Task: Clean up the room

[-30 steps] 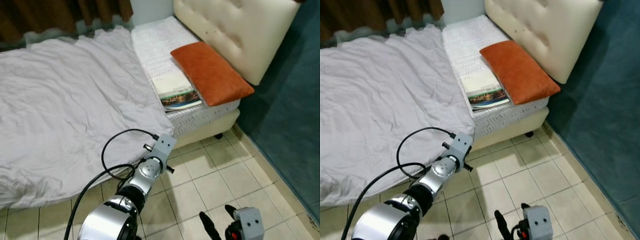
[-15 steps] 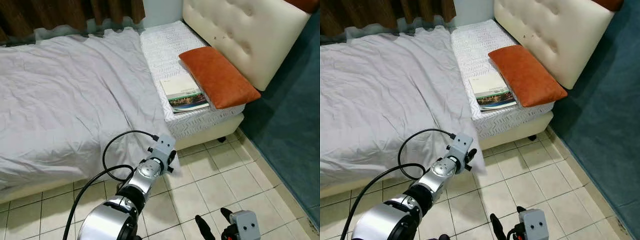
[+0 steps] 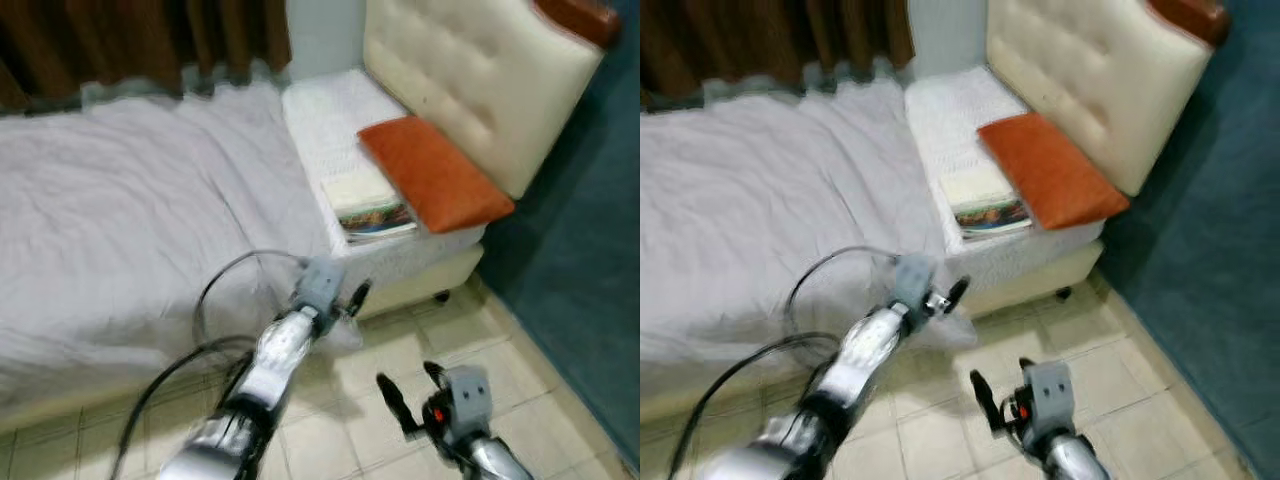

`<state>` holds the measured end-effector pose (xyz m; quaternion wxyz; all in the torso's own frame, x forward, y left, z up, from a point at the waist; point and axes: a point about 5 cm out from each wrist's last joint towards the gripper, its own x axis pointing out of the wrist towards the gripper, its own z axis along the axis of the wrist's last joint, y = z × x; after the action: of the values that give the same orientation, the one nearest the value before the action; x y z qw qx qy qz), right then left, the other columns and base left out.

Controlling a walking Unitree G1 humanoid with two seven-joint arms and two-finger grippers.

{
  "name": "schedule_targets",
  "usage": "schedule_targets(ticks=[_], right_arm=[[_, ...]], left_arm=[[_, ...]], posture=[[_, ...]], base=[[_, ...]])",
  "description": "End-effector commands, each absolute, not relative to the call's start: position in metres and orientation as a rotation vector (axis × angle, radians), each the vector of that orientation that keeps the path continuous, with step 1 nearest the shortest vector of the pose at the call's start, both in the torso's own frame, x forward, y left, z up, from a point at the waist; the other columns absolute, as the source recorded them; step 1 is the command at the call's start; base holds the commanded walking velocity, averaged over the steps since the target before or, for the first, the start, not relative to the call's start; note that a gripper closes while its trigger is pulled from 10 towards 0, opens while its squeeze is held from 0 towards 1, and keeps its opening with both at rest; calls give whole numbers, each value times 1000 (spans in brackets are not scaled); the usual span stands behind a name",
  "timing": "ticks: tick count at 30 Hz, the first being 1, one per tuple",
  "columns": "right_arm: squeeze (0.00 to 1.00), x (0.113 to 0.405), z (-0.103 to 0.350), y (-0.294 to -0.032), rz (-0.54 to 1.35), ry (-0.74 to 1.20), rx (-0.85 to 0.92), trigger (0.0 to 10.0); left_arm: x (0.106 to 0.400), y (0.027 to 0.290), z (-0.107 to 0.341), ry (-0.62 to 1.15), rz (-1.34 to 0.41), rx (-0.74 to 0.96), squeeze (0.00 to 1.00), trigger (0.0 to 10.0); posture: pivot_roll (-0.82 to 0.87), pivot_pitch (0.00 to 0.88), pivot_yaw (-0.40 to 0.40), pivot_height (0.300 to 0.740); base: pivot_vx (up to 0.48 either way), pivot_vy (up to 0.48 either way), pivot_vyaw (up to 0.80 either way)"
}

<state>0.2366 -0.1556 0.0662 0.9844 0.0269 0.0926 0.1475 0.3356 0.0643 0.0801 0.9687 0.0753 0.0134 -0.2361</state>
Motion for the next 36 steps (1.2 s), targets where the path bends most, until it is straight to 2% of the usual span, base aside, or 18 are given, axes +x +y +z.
schedule_targets(ticks=[1, 2, 3, 4, 7, 11, 20, 23, 24, 25, 26, 31, 36], right_arm=[[0, 247, 66, -168, 233, 162, 61, 10000], [0, 253, 68, -169, 223, 151, 67, 10000], [0, 259, 69, -171, 213, 143, 73, 10000], [0, 263, 70, -172, 206, 138, 78, 10000], [0, 278, 71, -172, 192, 125, 103, 10000], [0, 288, 73, -165, 200, 105, 118, 10000], [0, 292, 67, -164, 196, 88, 114, 10000], [0, 285, 67, -168, 178, 67, 118, 10000], [0, 269, 64, -178, 140, 52, 122, 10000], [0, 269, 64, -178, 140, 52, 122, 10000], [0, 254, 59, -185, 119, 57, 104, 10000], [0, 238, 47, -191, 110, 96, 55, 10000], [0, 239, 46, -192, 115, 113, 54, 10000]], left_arm=[[329, 112, 63, 82, -356, 178, 1000, 10000], [325, 128, 63, 72, -308, 171, 1000, 10000], [322, 142, 64, 61, -257, 161, 769, 10000], [319, 150, 65, 52, -225, 155, 0, 10000], [305, 168, 75, -27, -111, 166, 0, 10000], [285, 166, 81, -71, -103, 116, 0, 10000], [285, 161, 69, 32, -121, 141, 0, 10000], [272, 169, 64, 45, -98, 131, 0, 10000], [252, 176, 57, 64, -95, 107, 0, 10000], [252, 176, 57, 64, -95, 107, 0, 10000], [241, 176, 54, 80, -115, 95, 0, 10000], [248, 169, 57, 79, -157, 96, 0, 10000], [252, 166, 59, 89, -182, 107, 0, 10000]], posture=[[25, 0, -4, 740], [36, 0, -8, 740], [68, 0, -22, 740], [68, 0, -22, 740], [129, 0, -55, 740], [153, 0, -74, 740], [120, 0, -66, 740], [92, 0, -60, 740], [87, 0, -59, 740], [87, 0, -59, 740], [87, 0, -60, 740], [73, 0, -56, 740], [65, 0, -54, 740]], base=[[0, 0, 0], [0, 0, 0], [0, 0, 0], [0, 0, 0], [0, 0, 0], [194, 0, 0], [480, 0, 50], [480, 0, 0], [480, 0, 0], [480, 0, 0], [480, 0, 0], [480, 0, 0], [480, 0, 0]])
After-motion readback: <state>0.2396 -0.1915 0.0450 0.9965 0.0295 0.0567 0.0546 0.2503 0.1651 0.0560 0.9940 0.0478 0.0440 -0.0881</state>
